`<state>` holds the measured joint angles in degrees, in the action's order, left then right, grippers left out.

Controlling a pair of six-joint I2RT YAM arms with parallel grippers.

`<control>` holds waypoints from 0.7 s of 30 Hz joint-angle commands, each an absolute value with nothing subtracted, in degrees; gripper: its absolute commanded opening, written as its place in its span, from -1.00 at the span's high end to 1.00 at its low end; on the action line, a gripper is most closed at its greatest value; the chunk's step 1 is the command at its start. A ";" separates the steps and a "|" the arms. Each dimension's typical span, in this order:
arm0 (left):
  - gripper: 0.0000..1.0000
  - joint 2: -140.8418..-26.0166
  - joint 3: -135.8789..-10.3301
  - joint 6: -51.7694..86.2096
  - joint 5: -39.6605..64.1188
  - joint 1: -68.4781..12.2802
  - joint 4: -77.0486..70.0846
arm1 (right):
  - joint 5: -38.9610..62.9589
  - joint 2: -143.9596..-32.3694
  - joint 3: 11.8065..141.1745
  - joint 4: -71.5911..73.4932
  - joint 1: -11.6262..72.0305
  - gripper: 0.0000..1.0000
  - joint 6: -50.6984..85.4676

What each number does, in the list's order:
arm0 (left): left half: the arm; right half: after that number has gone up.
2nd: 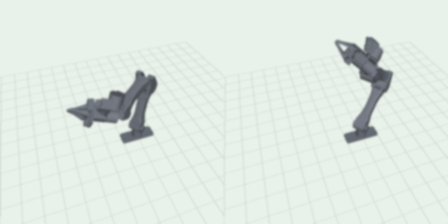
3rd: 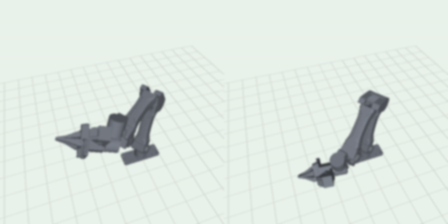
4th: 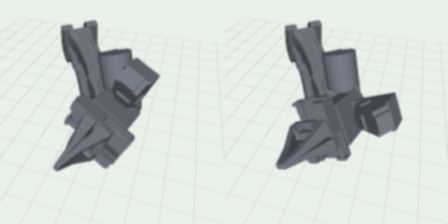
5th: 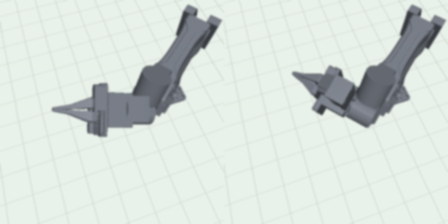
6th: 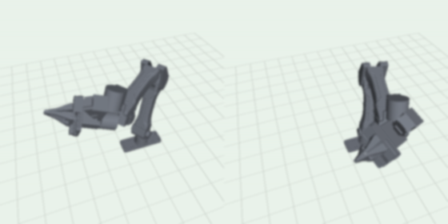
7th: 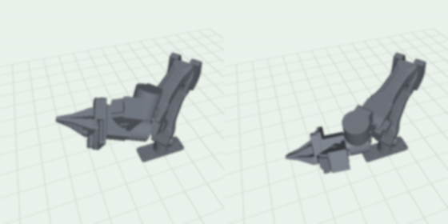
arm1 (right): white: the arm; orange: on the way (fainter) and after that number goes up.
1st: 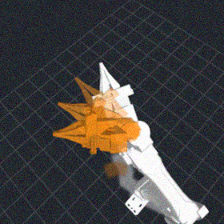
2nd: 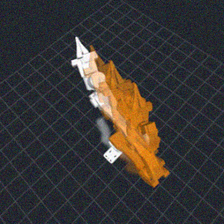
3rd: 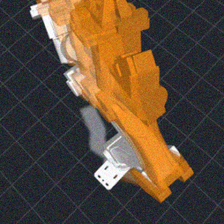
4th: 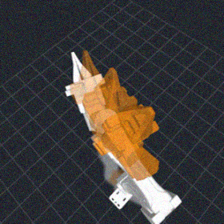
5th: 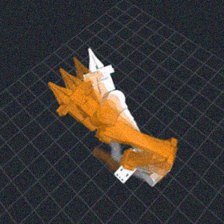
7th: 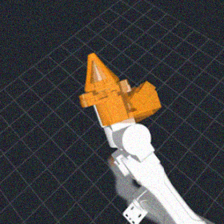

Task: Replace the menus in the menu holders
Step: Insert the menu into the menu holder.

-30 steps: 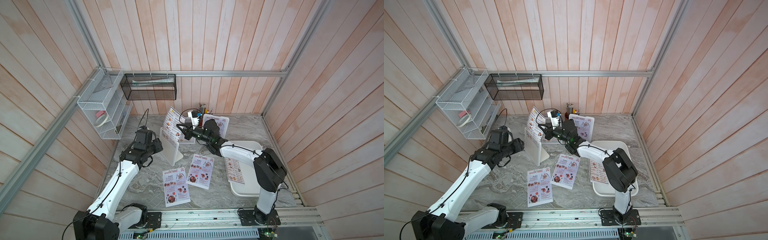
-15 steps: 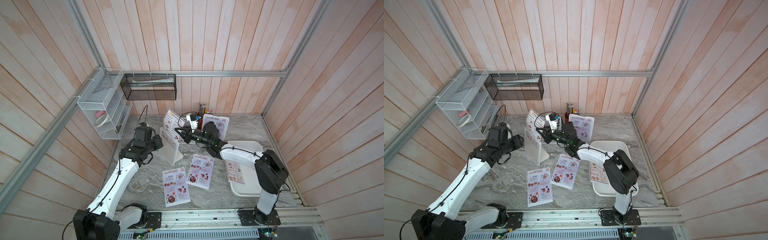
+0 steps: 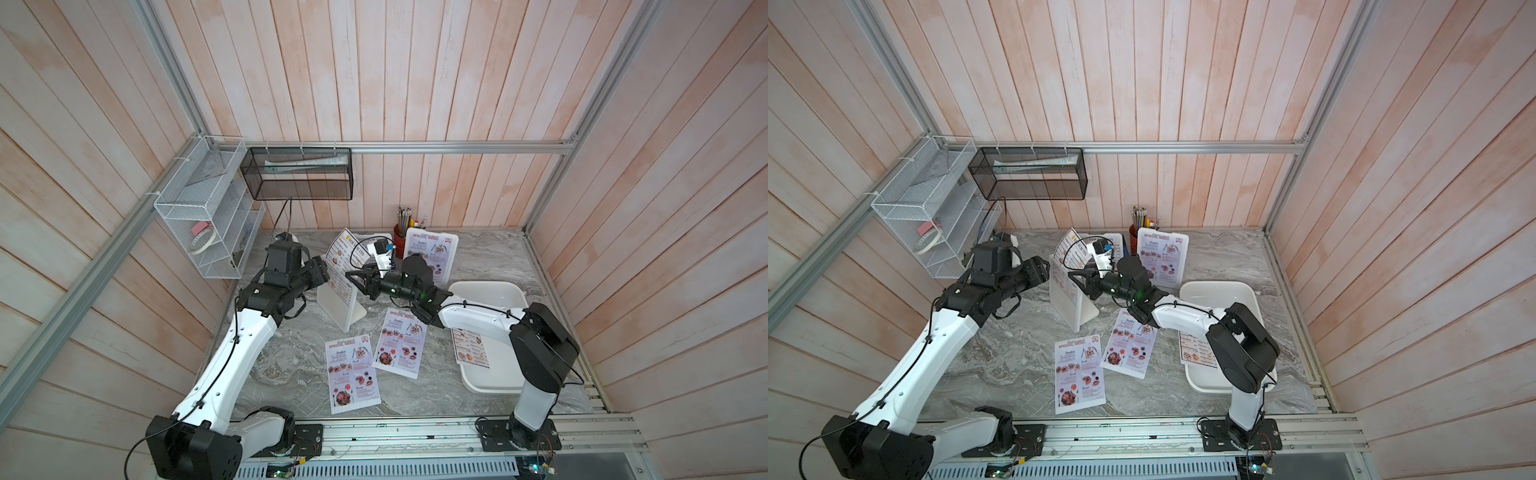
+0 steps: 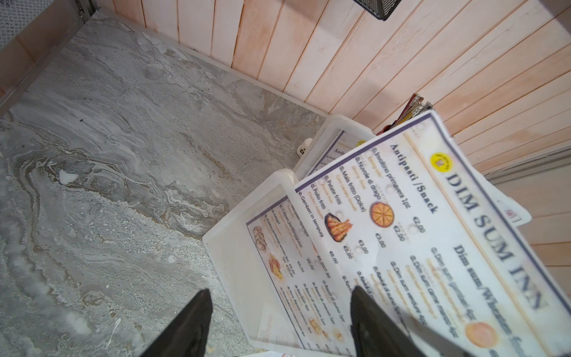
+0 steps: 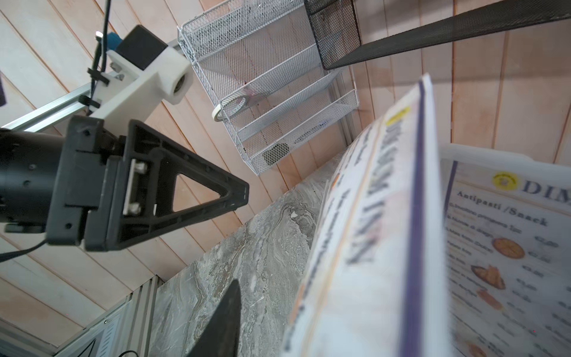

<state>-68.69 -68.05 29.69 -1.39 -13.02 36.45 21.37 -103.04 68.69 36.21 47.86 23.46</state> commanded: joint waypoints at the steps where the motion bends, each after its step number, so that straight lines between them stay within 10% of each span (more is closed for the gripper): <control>1: -0.46 -68.70 -69.17 28.85 0.52 -12.86 36.13 | 18.29 -100.47 71.47 32.32 47.63 0.24 20.98; 21: -0.49 -68.51 -72.96 28.52 0.24 -13.80 37.53 | 16.61 -102.52 78.05 25.57 46.79 0.75 17.96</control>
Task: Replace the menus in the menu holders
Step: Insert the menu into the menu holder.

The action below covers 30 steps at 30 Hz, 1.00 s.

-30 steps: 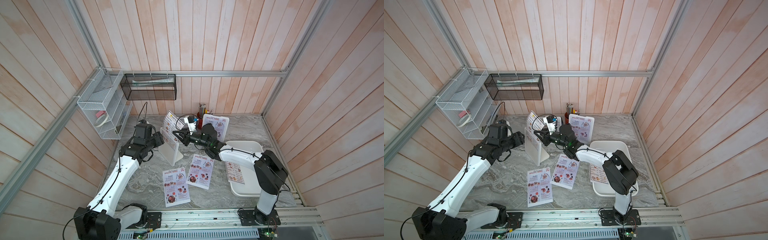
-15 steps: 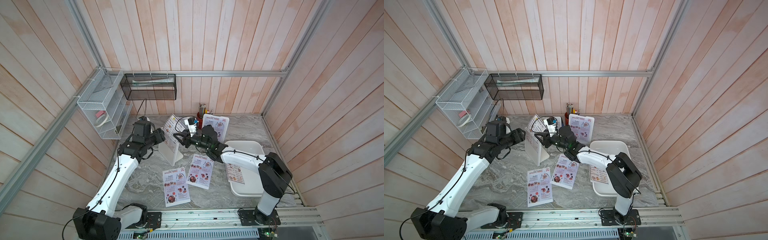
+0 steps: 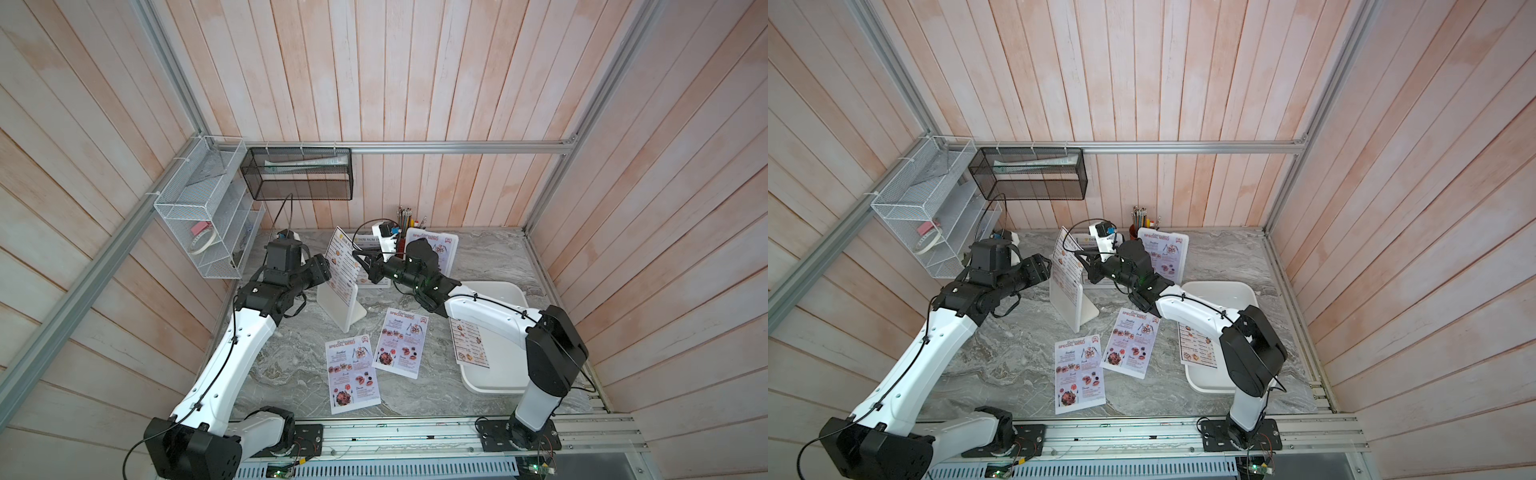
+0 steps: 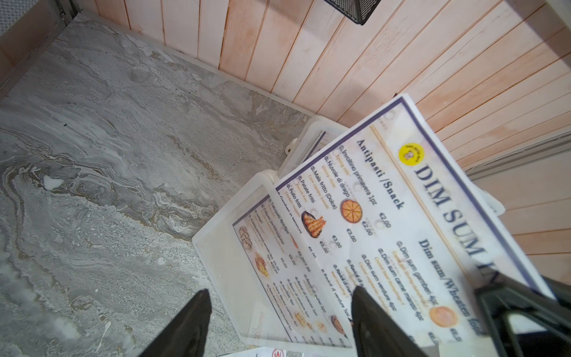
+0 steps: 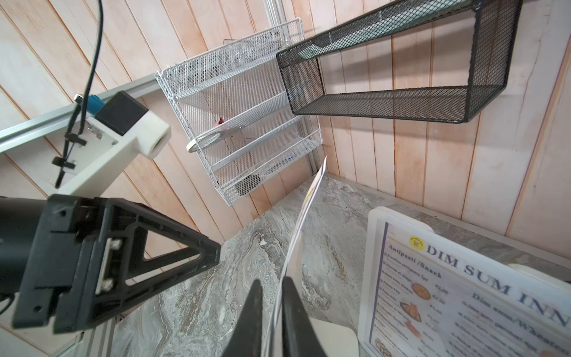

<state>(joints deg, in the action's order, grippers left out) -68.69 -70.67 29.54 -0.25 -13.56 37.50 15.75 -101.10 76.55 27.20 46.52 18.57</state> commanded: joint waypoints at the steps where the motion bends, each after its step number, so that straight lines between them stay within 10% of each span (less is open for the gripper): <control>1: -0.50 -68.61 -73.37 28.50 0.43 -13.85 37.47 | 16.66 -102.68 77.88 25.53 46.98 0.75 17.93; 14: -0.65 -70.66 -75.87 28.57 3.48 -13.81 35.73 | 17.50 -105.29 77.11 24.42 49.40 0.73 18.20; 30: -1.00 -75.30 -75.46 26.84 7.73 -14.76 33.49 | 12.30 -91.81 70.86 20.92 46.03 0.21 18.21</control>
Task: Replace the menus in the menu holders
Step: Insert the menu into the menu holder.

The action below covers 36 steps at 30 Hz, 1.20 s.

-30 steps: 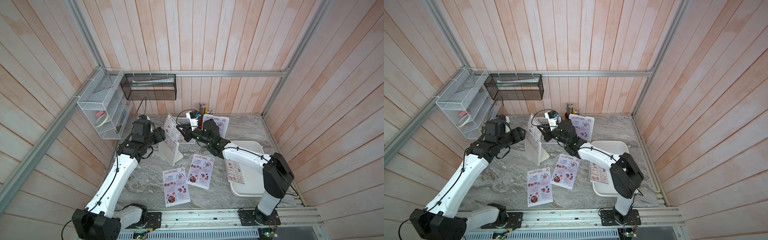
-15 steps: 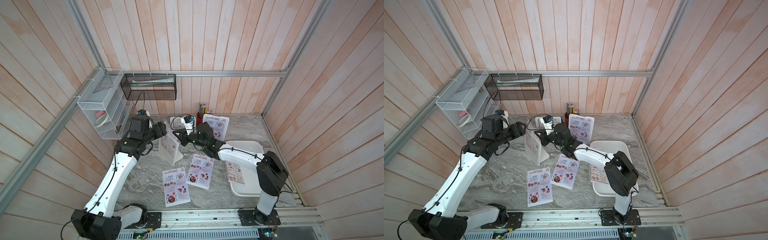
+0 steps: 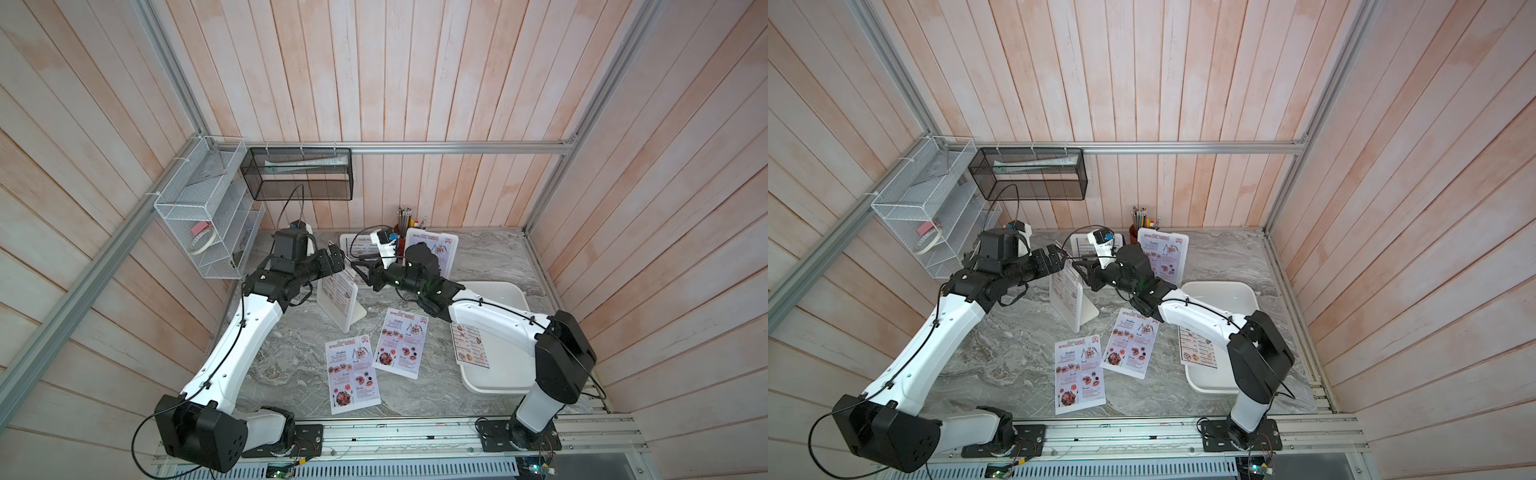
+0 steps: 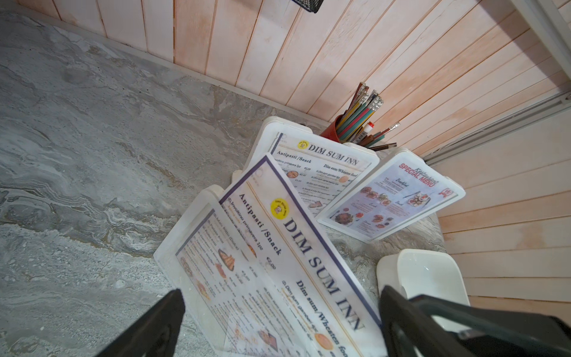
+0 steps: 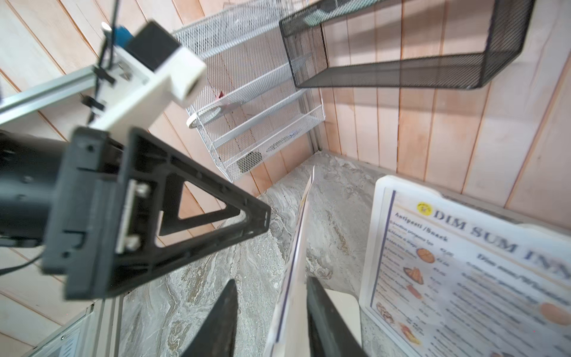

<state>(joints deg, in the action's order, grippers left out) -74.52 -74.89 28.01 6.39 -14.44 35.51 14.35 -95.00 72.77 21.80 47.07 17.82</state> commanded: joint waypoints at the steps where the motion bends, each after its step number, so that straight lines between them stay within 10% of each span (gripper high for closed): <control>1: -1.00 -75.89 -75.79 26.70 7.57 -14.79 33.48 | 12.13 -91.06 70.13 20.84 45.58 0.21 18.63; 36: -0.85 -77.09 -69.89 26.24 4.40 -15.02 35.60 | 14.85 -91.71 69.14 19.09 43.76 0.22 24.11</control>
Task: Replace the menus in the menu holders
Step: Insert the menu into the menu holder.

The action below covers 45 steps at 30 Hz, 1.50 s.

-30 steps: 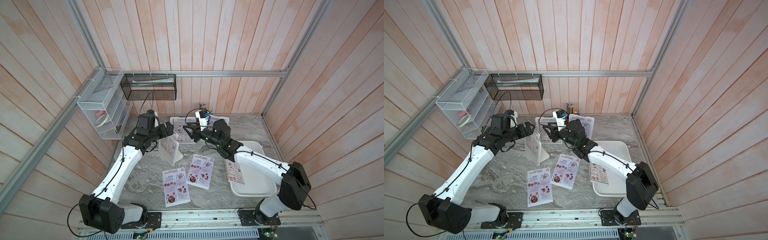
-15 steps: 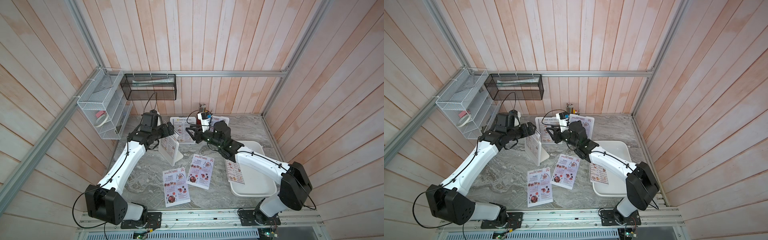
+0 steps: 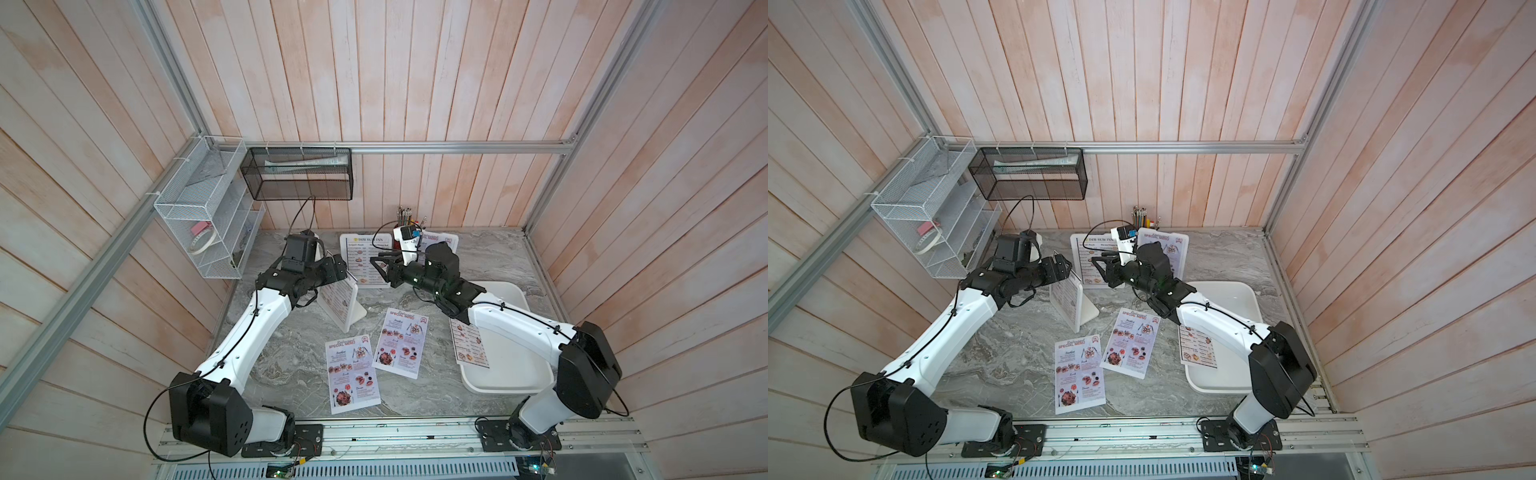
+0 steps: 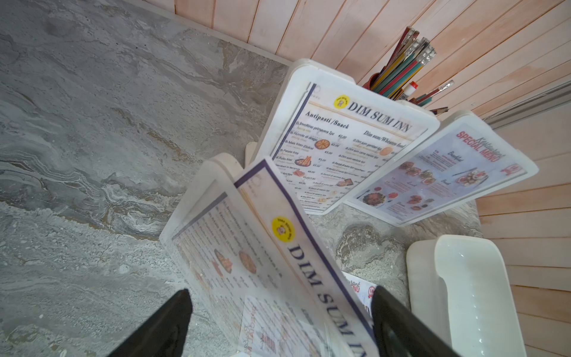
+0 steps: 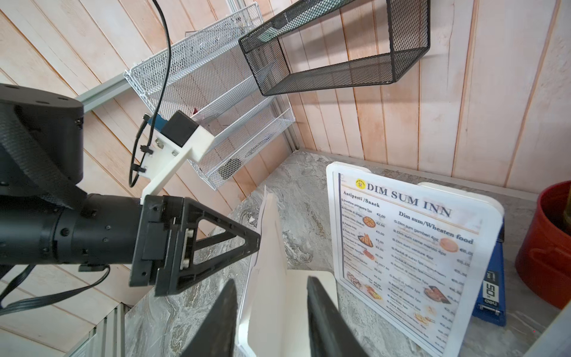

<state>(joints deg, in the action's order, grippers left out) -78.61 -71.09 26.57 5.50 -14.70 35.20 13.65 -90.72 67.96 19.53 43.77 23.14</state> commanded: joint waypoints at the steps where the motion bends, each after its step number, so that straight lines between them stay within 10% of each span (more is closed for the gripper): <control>1: -0.85 -77.07 -69.66 26.28 4.23 -15.03 35.66 | 14.93 -91.77 69.23 19.07 43.73 0.23 24.08; 45: -0.88 -79.14 -68.39 26.97 0.79 -9.27 28.45 | 16.32 -91.58 68.62 16.96 44.02 0.23 24.87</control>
